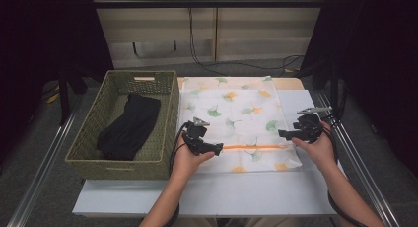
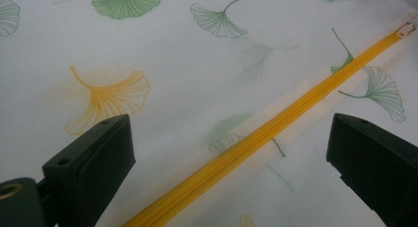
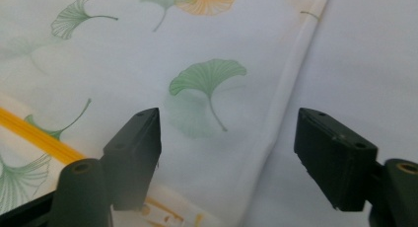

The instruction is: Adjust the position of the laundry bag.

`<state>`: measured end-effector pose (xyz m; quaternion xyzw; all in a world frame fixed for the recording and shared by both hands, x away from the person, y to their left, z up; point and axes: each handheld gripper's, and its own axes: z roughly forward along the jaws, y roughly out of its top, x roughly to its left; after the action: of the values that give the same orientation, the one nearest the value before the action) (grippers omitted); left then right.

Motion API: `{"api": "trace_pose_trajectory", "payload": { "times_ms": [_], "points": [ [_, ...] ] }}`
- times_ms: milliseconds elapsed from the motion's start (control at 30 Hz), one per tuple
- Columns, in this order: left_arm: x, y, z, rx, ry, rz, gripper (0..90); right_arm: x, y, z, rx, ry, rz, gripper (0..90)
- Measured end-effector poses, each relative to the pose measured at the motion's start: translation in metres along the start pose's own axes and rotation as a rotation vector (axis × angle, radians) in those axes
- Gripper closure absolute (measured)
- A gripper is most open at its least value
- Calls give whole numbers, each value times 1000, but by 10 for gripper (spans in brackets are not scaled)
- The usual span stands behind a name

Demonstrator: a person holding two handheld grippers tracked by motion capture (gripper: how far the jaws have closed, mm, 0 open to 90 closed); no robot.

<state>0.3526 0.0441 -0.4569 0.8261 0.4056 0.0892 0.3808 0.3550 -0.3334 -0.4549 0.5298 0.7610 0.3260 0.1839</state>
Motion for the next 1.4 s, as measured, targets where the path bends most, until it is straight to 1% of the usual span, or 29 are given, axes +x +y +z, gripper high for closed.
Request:
{"api": "trace_pose_trajectory", "payload": {
  "times_ms": [33, 67, 133, 167, 200, 233, 367, 400, 500, 533, 567, 633, 667, 700, 767, 800, 833, 867, 900, 933, 967, 1000, 1033, 1067, 1100, 1167, 1200, 1267, 1400],
  "points": [
    [-1, 0, 0, 2, -1, 1, 42, -1, 2, 0, 2, 0, 14, 286],
    [-1, 1, 0, -1, -2, 1, 42, -3, 4, 2, -6, -6, 14, 329],
    [-2, 1, -1, -8, -3, 9, 43, -4, 4, 4, -2, -16, 11, 346],
    [-3, 1, -1, -8, -5, 1, 43, -7, 4, 7, 3, -18, 30, 387],
    [-4, 2, -2, -14, -5, 5, 43, -8, 4, 8, 9, -15, 36, 408],
    [-4, 2, -2, -14, -5, 5, 43, -8, 4, 8, 9, -15, 36, 408],
    [-4, 1, -2, -18, -6, 7, 45, -13, 4, 14, 28, -25, 49, 503],
    [-4, 1, -3, -17, -7, 5, 46, -16, 5, 17, 39, -32, 60, 545],
    [-2, 1, -3, -10, -3, 5, 47, -18, 5, 21, 48, -35, 64, 565],
    [-2, 1, -3, -15, -5, 5, 47, -18, 5, 22, 49, -35, 73, 583],
    [-1, 1, -4, -13, -2, 10, 48, -17, 6, 25, 55, -29, 74, 605],
    [-1, 1, -5, -15, 10, 11, 48, -16, 6, 26, 58, -30, 71, 617],
    [-1, 1, -5, -13, 17, 16, 51, -15, 6, 29, 72, -39, 69, 643],
    [-1, 1, -5, -17, 17, 12, 51, -15, 6, 29, 72, -39, 69, 643],
    [-1, 0, -5, -16, 13, 11, 51, -15, 6, 31, 91, -26, 73, 679],
    [-1, 0, -5, -14, 11, 10, 51, -15, 6, 31, 90, -33, 75, 705],
    [-1, -1, -4, -20, 11, 7, 52, -16, 6, 30, 95, -32, 75, 767],
    [-1, -1, -4, -20, 11, 7, 52, -16, 6, 30, 95, -32, 75, 767],
    [-1, -1, -4, -20, 10, 7, 52, -19, 5, 29, 101, -30, 91, 837],
    [-2, 0, -5, -17, 10, 10, 52, -20, 4, 29, 96, -24, 109, 857],
    [-2, 0, -5, -17, 10, 10, 52, -20, 4, 29, 96, -24, 109, 857],
    [-2, 0, -5, -18, 10, 12, 52, -22, 4, 28, 98, -8, 117, 882],
    [-2, 0, -5, -18, 10, 13, 52, -23, 3, 27, 97, -4, 116, 900],
    [-3, 1, -5, -19, 11, 13, 52, -24, 3, 27, 99, 2, 130, 900],
    [-3, 0, -4, -25, 13, 13, 52, -24, 3, 27, 104, 6, 126, 900],
    [-4, 1, -4, -26, 9, 11, 54, -25, 3, 26, 101, 6, 123, 900],
    [-4, 1, -3, -26, 7, 11, 54, -25, 3, 26, 105, 12, 132, 900],
    [-3, 1, -4, -20, 6, 19, 54, -26, 3, 24, 97, 10, 135, 900],
    [-4, 2, -4, -22, 7, 14, 55, -29, 4, 21, 91, 5, 125, 900]
  ]
}}
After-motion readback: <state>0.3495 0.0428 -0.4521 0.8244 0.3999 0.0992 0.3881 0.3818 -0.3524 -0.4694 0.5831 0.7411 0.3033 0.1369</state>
